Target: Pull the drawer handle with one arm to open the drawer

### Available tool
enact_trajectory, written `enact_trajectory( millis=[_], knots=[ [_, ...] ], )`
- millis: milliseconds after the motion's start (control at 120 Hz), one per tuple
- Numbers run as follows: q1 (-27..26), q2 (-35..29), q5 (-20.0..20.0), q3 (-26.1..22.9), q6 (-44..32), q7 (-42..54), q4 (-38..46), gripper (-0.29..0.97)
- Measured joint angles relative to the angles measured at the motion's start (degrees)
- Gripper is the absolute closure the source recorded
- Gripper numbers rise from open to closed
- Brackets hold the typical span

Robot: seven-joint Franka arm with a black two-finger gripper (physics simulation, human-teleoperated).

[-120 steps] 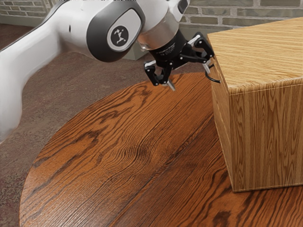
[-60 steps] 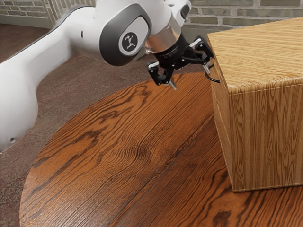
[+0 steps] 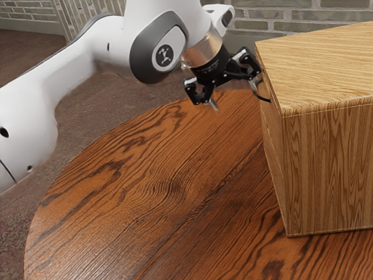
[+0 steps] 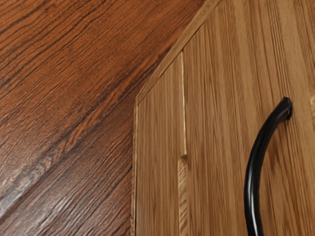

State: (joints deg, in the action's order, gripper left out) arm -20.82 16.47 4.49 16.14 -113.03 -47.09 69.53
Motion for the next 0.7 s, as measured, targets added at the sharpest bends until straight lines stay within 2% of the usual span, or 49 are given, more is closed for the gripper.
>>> enact_trajectory(
  millis=[92,175,258,700],
  knots=[
    [0.8,0.0,-0.1,-0.5,-0.7,0.2,-0.6,0.0],
    [5.0,0.6,-0.3,-5.2,-1.5,0.3,-0.7,0.0],
    [6.5,1.9,-0.4,-7.1,-2.2,0.4,-1.0,0.0],
    [6.8,2.6,-0.1,-7.3,-4.0,0.7,0.0,0.0]
  ],
)
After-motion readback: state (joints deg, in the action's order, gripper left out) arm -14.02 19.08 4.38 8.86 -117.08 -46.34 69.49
